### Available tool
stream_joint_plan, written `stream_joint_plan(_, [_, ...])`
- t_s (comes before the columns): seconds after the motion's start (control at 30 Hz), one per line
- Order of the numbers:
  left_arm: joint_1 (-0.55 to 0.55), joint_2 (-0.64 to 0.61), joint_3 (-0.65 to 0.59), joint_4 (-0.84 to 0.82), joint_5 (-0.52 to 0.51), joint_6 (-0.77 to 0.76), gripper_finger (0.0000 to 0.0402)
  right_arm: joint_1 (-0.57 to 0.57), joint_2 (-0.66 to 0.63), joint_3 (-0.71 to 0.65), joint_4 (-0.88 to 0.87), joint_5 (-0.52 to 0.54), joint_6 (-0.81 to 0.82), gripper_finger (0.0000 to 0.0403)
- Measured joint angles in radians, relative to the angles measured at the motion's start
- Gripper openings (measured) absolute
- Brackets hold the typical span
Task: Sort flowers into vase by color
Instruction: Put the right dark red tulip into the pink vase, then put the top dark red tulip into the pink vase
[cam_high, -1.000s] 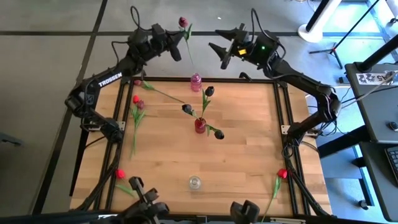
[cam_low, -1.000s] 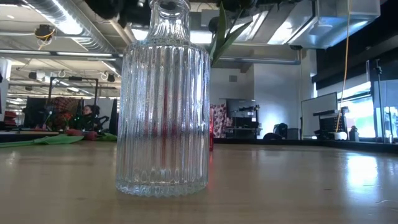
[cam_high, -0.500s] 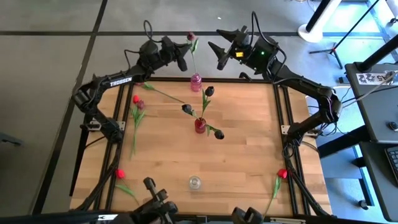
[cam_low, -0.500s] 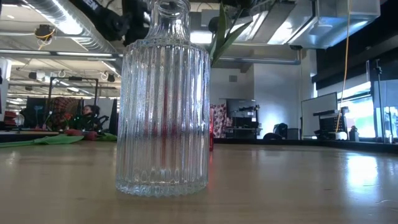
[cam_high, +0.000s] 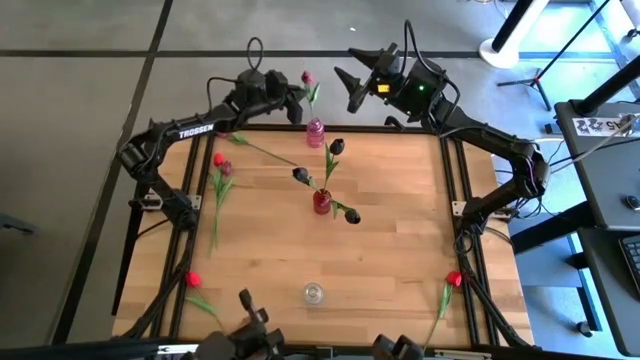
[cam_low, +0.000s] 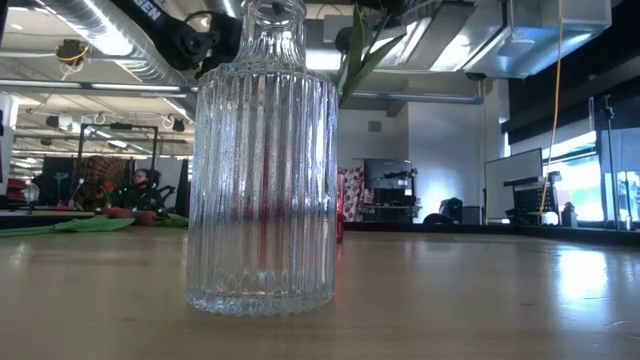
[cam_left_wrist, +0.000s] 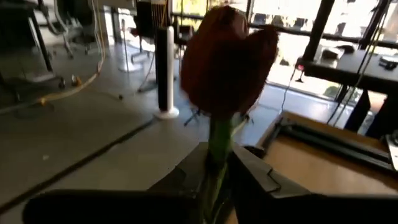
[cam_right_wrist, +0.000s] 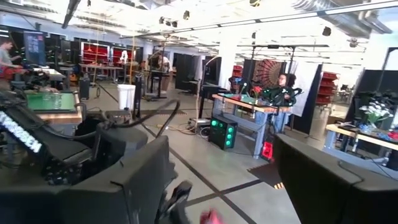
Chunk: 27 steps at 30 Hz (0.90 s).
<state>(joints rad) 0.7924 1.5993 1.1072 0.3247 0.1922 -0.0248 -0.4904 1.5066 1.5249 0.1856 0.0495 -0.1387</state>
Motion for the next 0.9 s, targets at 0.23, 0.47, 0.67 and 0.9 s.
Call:
stream_joint_plan(0.23, [0.016,-0.031,0.040,-0.288,0.002,-0.153,0.0112,0.000,0.000,0.000,-0.001,0.011,0.001,0.0285])
stream_joint_plan(0.47, [0.042,-0.047,0.160,-0.698,-0.026,-0.156,0.0131,0.000,0.000,0.000,-0.003,0.011,0.002,0.0285])
stream_joint_plan(0.67, [0.079,-0.100,0.160,-0.751,-0.048,-0.216,0.0132,-0.001,0.000,0.000,-0.011,0.012,0.001,0.0285])
stream_joint_plan(0.9, [0.132,-0.296,0.158,-0.777,-0.144,-0.286,0.0123,-0.001,-0.021,-0.001,-0.039,0.010,0.004,0.0285])
